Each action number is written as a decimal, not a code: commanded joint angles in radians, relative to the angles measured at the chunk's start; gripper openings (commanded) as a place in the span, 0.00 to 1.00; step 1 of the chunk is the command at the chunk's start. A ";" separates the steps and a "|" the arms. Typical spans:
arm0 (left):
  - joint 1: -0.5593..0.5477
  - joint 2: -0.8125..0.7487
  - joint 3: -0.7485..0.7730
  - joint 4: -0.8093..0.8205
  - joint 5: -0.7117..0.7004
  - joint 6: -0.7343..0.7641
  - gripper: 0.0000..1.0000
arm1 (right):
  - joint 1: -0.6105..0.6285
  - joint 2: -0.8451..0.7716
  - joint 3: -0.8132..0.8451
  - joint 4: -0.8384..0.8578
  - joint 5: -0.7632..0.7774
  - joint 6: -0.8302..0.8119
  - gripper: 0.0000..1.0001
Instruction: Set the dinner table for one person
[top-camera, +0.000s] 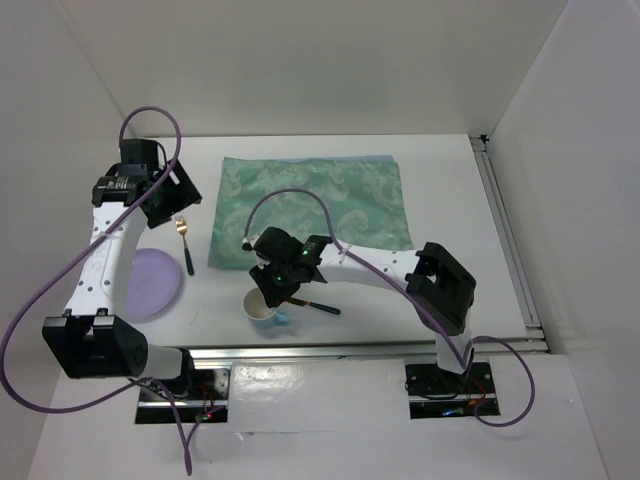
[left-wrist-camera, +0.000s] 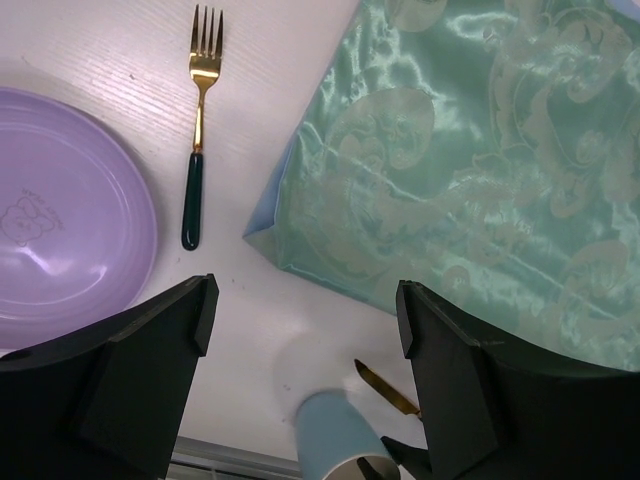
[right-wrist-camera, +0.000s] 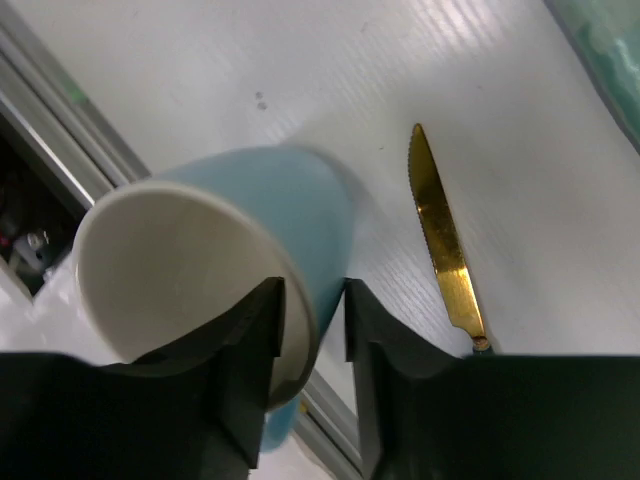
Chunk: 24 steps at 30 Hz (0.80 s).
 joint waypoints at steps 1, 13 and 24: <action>0.008 -0.029 -0.003 0.020 0.029 0.031 0.90 | 0.012 0.003 0.050 0.059 0.040 0.035 0.37; 0.008 -0.064 -0.034 -0.015 0.052 0.045 0.90 | -0.214 0.036 0.494 -0.255 0.244 0.118 0.00; 0.008 -0.076 -0.097 -0.016 0.068 0.006 0.89 | -0.715 0.230 0.771 -0.277 0.203 0.167 0.00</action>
